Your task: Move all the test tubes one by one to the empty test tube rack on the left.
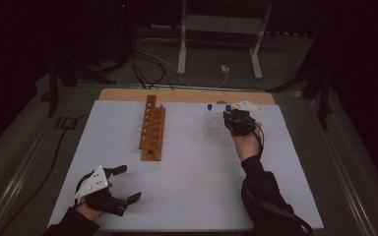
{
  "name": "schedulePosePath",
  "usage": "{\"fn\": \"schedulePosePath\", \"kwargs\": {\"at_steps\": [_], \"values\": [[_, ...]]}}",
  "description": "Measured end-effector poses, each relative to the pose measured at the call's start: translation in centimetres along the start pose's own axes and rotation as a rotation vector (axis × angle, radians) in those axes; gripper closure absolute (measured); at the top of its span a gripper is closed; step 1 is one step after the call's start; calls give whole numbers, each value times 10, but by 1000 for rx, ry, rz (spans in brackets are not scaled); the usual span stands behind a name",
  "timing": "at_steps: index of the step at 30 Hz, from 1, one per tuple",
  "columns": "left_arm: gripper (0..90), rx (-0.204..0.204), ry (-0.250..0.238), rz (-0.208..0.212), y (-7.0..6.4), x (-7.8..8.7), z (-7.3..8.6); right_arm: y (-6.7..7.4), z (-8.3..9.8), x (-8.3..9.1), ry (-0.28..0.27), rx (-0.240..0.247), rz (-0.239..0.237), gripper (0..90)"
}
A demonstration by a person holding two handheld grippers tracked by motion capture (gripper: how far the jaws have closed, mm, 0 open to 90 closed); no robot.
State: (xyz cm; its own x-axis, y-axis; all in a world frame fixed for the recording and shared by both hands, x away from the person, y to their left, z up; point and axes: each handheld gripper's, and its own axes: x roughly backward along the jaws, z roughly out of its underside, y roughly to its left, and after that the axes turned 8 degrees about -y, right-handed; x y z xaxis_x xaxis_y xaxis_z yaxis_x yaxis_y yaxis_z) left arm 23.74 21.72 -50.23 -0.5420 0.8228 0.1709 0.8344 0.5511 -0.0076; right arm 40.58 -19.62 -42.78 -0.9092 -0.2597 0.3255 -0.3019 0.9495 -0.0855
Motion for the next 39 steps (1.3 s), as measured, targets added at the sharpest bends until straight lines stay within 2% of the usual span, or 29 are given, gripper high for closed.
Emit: {"fn": "schedulePosePath", "kwargs": {"at_steps": [4,8,9,13,15,20,22,24,26,30,31,34,37,39], "values": [[4,2,6,-5,-1,-1,-1,1,-10,10,-24,16,-6,768],[5,14,20,0,-4,-3,-1,4,-16,20,-34,24,-43,768],[5,5,21,-16,-6,-4,-2,4,-16,23,-36,23,-54,768],[5,15,39,0,-8,-8,-4,9,-12,33,-30,45,-87,768],[5,6,35,-5,-8,-9,-6,10,-9,38,-22,42,-106,768],[5,19,29,14,-8,-14,-15,11,-4,48,-2,50,-151,768],[5,7,30,8,-7,-16,-20,14,-1,52,4,57,-170,768],[5,8,30,23,-6,-18,-25,17,2,56,10,63,-191,768],[5,-10,29,27,-6,-21,-32,21,6,60,17,70,-214,768],[5,1,67,58,-5,-30,-47,30,15,67,26,91,-251,768],[5,8,73,71,-5,-33,-50,35,19,70,27,93,-273,768],[5,66,81,114,-5,-43,-60,39,24,73,36,99,-290,768],[5,61,98,134,-9,-53,-66,45,30,77,45,106,-317,768],[5,58,91,146,-11,-60,-71,49,34,80,51,115,-335,768]]}}
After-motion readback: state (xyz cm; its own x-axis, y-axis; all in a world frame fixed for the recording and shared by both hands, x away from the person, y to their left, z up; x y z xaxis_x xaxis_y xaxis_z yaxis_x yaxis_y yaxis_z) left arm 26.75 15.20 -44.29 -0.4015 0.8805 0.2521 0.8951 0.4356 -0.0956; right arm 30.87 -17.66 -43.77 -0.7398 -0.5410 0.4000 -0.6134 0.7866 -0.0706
